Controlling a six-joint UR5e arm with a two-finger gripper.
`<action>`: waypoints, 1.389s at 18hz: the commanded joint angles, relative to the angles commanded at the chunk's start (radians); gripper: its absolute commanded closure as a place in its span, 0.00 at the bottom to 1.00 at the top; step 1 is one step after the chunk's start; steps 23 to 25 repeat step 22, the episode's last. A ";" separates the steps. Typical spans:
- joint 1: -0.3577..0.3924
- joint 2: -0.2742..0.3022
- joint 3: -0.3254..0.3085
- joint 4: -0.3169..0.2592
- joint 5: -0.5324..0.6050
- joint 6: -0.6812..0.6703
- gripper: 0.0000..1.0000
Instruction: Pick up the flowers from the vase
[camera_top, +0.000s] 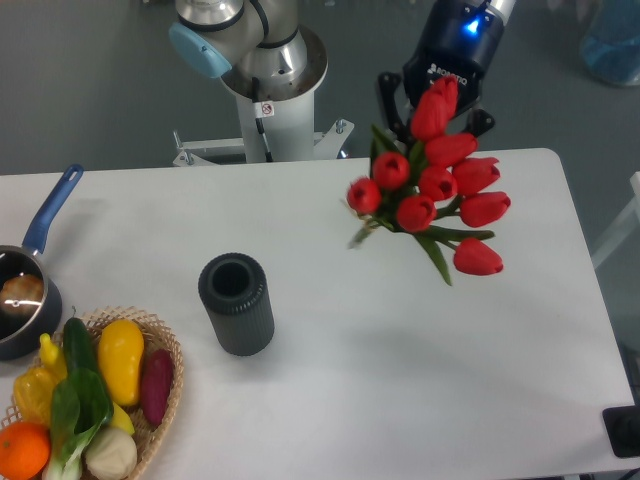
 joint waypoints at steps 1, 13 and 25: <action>-0.002 -0.002 -0.002 -0.002 0.045 0.014 0.99; 0.005 -0.100 -0.049 -0.005 0.419 0.297 1.00; -0.003 -0.130 0.026 -0.081 0.600 0.442 1.00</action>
